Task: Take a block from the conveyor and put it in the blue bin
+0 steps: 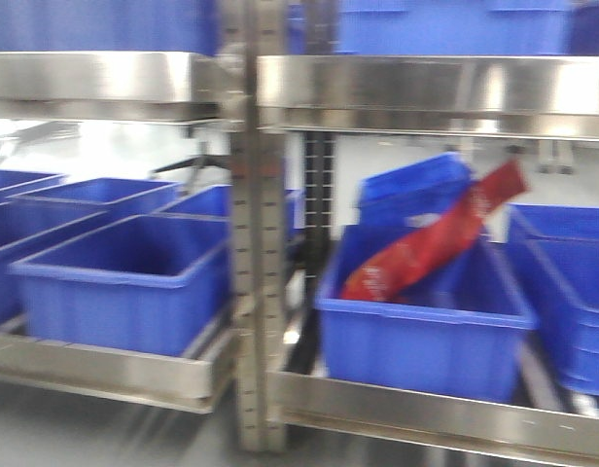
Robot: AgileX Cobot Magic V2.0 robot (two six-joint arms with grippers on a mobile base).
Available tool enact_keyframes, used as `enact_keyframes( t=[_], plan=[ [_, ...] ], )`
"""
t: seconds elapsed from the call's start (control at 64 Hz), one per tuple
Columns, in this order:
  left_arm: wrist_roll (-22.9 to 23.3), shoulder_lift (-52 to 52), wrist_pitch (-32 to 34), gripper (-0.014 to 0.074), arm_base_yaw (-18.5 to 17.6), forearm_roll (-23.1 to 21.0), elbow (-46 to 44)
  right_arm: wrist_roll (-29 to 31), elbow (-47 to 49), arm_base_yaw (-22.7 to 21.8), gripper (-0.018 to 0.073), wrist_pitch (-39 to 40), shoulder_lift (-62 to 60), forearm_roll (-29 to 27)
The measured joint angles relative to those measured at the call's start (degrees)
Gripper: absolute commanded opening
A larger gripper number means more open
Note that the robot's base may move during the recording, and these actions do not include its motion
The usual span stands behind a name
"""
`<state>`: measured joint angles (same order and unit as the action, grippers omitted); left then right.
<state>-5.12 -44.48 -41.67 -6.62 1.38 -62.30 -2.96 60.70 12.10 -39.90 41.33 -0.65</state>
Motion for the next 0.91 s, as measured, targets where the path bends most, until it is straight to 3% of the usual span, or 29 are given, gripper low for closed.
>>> enact_keyframes(
  t=[0.907],
  plan=[
    [0.0, 0.0, 0.0, -0.0111, 0.0, 0.0, 0.0, 0.0, 0.0, 0.0, -0.0162, 0.0, 0.0, 0.0]
  ],
)
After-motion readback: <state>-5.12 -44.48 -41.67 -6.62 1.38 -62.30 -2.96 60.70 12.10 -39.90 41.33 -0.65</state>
